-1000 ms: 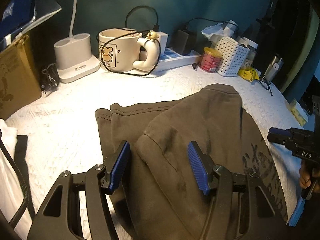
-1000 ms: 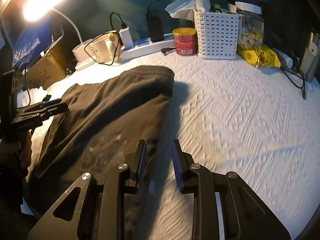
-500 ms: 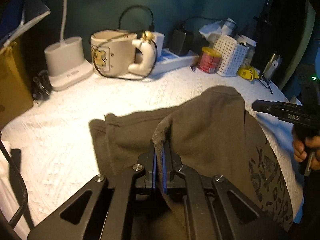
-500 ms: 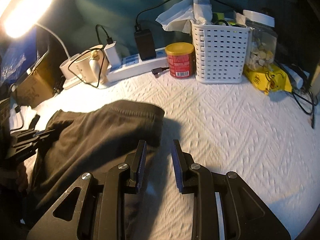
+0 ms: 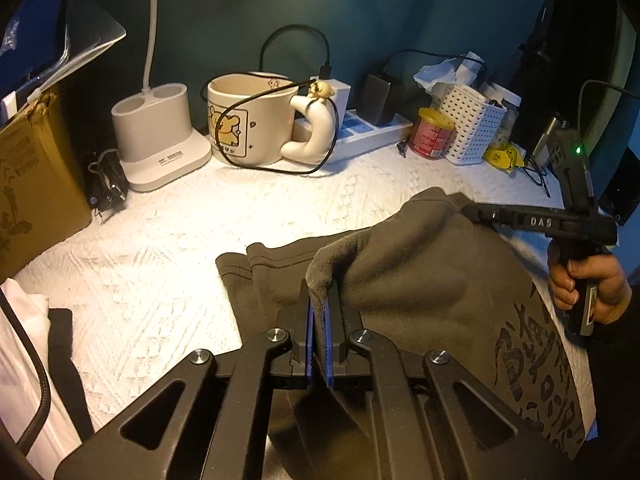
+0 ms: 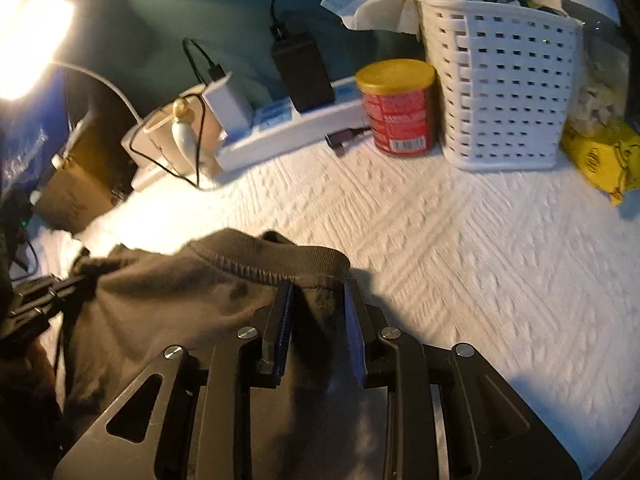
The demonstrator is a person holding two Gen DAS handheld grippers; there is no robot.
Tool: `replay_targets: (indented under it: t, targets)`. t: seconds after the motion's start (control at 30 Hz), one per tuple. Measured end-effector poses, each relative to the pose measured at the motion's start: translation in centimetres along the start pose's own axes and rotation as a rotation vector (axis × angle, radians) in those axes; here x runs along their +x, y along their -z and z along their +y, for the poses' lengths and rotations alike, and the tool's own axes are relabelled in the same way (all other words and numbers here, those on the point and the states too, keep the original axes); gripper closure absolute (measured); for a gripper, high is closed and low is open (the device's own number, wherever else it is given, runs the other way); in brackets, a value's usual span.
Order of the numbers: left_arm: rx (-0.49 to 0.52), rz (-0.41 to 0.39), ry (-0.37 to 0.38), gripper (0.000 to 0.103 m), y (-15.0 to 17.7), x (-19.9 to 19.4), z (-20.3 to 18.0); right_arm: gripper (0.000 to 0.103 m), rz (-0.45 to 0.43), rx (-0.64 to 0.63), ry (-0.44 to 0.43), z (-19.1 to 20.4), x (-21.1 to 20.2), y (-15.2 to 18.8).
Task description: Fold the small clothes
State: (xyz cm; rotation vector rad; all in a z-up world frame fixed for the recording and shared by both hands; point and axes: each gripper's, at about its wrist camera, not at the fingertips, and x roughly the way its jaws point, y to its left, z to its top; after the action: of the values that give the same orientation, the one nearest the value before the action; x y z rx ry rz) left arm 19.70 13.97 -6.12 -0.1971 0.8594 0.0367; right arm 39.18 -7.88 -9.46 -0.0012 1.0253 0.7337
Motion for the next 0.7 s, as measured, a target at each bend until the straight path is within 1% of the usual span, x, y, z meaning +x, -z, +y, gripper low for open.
replay_targets:
  t: [0.1, 0.2, 0.3, 0.33, 0.37, 0.43, 0.47, 0.5, 0.63, 0.7]
  targets:
    - [0.005, 0.009, -0.009, 0.1, -0.1, 0.2, 0.0, 0.086, -0.036, -0.02, 0.0, 0.4, -0.5, -0.5]
    - [-0.005, 0.044, -0.021, 0.1, 0.4, 1.8, 0.5, 0.086, -0.027, -0.052, 0.044, 0.5, 0.2, -0.3]
    - [-0.004, 0.056, -0.036, 0.098, 0.9, 2.6, 0.5, 0.086, -0.023, -0.069, 0.076, 0.5, 0.7, 0.2]
    - [-0.004, 0.048, -0.043, 0.097, 1.1, 2.6, 0.5, 0.086, -0.021, -0.071, 0.082, 0.5, 0.8, 0.3]
    - [-0.012, 0.045, -0.048, 0.094, 1.2, 2.5, 0.7, 0.085, -0.015, -0.071, 0.083, 0.4, 0.9, 0.3]
    - [-0.041, 0.046, -0.049, 0.093, 1.2, 2.3, 1.2, 0.083, -0.006, -0.063, 0.092, 0.4, 0.9, 0.1]
    - [-0.057, 0.047, -0.047, 0.093, 1.2, 2.1, 1.4, 0.078, -0.001, -0.059, 0.105, 0.4, 0.8, 0.1]
    - [-0.061, 0.048, -0.05, 0.092, 1.1, 1.9, 1.4, 0.077, 0.001, -0.058, 0.121, 0.6, 0.7, 0.0]
    - [-0.046, 0.072, -0.078, 0.09, 1.2, 1.6, 1.0, 0.077, -0.001, -0.08, 0.163, 1.7, -0.3, 0.2]
    - [-0.051, 0.067, -0.093, 0.089, 1.3, 1.1, 0.8, 0.077, -0.012, -0.087, 0.18, 2.2, -1.2, 0.5]
